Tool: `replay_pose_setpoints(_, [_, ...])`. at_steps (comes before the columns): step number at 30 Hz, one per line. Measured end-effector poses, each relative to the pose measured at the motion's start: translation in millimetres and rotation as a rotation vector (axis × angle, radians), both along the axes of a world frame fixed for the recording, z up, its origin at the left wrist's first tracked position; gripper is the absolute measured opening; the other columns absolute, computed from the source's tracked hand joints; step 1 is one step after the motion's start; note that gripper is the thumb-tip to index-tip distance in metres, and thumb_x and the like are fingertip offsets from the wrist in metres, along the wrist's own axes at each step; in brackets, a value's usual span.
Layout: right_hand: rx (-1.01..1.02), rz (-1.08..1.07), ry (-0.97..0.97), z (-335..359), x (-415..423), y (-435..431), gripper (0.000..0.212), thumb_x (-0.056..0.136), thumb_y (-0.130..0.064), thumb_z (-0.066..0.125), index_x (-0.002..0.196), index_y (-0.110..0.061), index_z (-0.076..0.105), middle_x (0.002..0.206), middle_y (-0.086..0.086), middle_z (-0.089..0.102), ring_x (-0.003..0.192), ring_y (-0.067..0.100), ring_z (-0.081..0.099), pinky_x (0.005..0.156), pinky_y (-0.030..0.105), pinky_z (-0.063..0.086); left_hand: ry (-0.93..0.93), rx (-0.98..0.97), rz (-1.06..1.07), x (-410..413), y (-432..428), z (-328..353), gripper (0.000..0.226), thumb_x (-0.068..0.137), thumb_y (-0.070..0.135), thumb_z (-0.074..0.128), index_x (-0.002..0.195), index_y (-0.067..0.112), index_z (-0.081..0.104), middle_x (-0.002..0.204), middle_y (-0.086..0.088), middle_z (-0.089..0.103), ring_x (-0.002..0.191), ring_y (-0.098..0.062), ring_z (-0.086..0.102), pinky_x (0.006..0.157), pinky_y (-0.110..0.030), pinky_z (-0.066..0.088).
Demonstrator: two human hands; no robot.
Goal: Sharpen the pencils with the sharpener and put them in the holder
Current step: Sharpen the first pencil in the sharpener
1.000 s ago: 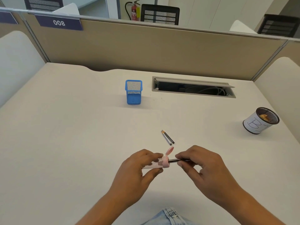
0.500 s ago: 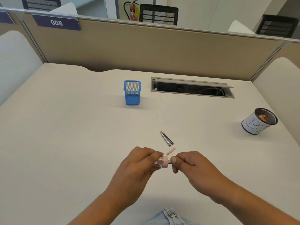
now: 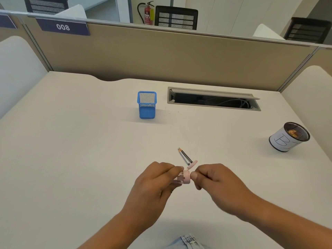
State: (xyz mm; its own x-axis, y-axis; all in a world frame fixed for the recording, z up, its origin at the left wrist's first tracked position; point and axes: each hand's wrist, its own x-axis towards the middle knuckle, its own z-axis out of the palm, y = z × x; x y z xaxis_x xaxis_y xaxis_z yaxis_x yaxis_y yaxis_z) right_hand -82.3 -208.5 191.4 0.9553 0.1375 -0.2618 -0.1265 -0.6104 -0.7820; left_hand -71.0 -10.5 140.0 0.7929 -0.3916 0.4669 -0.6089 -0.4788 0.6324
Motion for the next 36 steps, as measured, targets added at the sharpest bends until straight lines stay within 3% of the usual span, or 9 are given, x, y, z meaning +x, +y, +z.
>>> replay_pose_setpoints(2, [0.22, -0.111, 0.328, 6, 5, -1, 0.042, 0.098, -0.03, 0.055, 0.057, -0.019, 0.056, 0.049, -0.007, 0.03, 0.044, 0.012, 0.022, 0.046, 0.023, 0.02, -0.089, 0.036, -0.001, 1, -1, -4, 0.026, 0.094, 0.026, 0.056, 0.119, 0.019, 0.061, 0.106, 0.01, 0.059, 0.086, -0.014, 0.056, 0.074, -0.019, 0.046])
replay_pose_setpoints(4, [0.196, -0.057, 0.341, 10, 8, -3, 0.041, 0.099, -0.034, 0.054, 0.06, -0.019, 0.06, 0.05, -0.004, 0.03, 0.045, 0.012, 0.023, 0.046, 0.022, 0.021, -0.036, 0.011, -0.012, 2, -1, -3, 0.027, 0.094, 0.028, 0.056, 0.119, 0.022, 0.061, 0.106, 0.012, 0.058, 0.087, -0.014, 0.057, 0.075, -0.021, 0.048])
replay_pose_setpoints(9, [-0.351, 0.328, -0.342, 7, 6, -19, 0.02, 0.101, -0.039, 0.042, 0.093, -0.029, 0.058, 0.073, -0.014, 0.05, 0.065, 0.007, 0.042, 0.058, 0.024, 0.037, 0.177, -0.066, -0.034, 6, 1, 6, 0.026, 0.09, 0.027, 0.064, 0.115, 0.031, 0.063, 0.102, 0.021, 0.058, 0.09, 0.0, 0.056, 0.074, -0.008, 0.04])
replay_pose_setpoints(12, [-0.613, 0.472, -0.635, 5, 8, -23, 0.021, 0.097, -0.033, 0.043, 0.091, -0.022, 0.06, 0.075, -0.008, 0.054, 0.063, 0.015, 0.045, 0.051, 0.027, 0.036, 0.19, -0.092, -0.028, 5, 1, 9, 0.027, 0.087, 0.025, 0.066, 0.114, 0.031, 0.066, 0.102, 0.022, 0.06, 0.089, 0.002, 0.056, 0.073, -0.004, 0.037])
replay_pose_setpoints(17, [-0.419, 0.347, -0.522, 0, 2, -15, 0.028, 0.097, -0.036, 0.044, 0.075, -0.023, 0.054, 0.062, -0.01, 0.049, 0.055, 0.011, 0.039, 0.05, 0.025, 0.033, -0.062, -0.072, 0.035, 0, -3, 0, 0.027, 0.092, 0.024, 0.062, 0.118, 0.018, 0.066, 0.109, 0.011, 0.067, 0.089, -0.014, 0.062, 0.074, -0.026, 0.051])
replay_pose_setpoints(22, [-0.005, 0.062, 0.118, 6, 9, -7, 0.041, 0.099, -0.03, 0.052, 0.059, -0.023, 0.053, 0.055, -0.006, 0.037, 0.051, 0.012, 0.03, 0.051, 0.026, 0.025, -0.201, -0.002, 0.06, -3, -6, -8, 0.024, 0.094, 0.016, 0.06, 0.118, 0.013, 0.065, 0.105, 0.005, 0.066, 0.083, -0.021, 0.061, 0.072, -0.026, 0.049])
replay_pose_setpoints(30, [-0.345, 0.265, -0.385, 1, 3, -19, 0.027, 0.099, -0.047, 0.034, 0.073, -0.037, 0.037, 0.062, -0.016, 0.041, 0.06, 0.009, 0.039, 0.054, 0.021, 0.031, 0.549, -0.151, -0.124, 13, 1, 26, 0.029, 0.093, 0.044, 0.056, 0.119, 0.032, 0.064, 0.095, 0.018, 0.062, 0.09, -0.002, 0.06, 0.072, -0.009, 0.041])
replay_pose_setpoints(33, [-0.493, 0.337, -0.489, 0, -2, -20, 0.025, 0.099, -0.042, 0.036, 0.078, -0.03, 0.042, 0.067, -0.016, 0.037, 0.059, 0.009, 0.035, 0.052, 0.023, 0.033, 0.533, -0.052, -0.178, 15, 4, 33, 0.021, 0.093, 0.035, 0.061, 0.111, 0.036, 0.07, 0.087, 0.012, 0.063, 0.086, -0.005, 0.06, 0.073, -0.009, 0.041])
replay_pose_setpoints(36, [-0.431, 0.278, -0.408, 1, -6, -14, 0.034, 0.101, -0.041, 0.039, 0.071, -0.024, 0.047, 0.06, -0.011, 0.04, 0.055, 0.013, 0.037, 0.05, 0.027, 0.034, 0.43, -0.019, -0.138, 14, 5, 31, 0.023, 0.088, 0.031, 0.069, 0.11, 0.033, 0.072, 0.09, 0.013, 0.061, 0.089, -0.004, 0.061, 0.073, -0.007, 0.04])
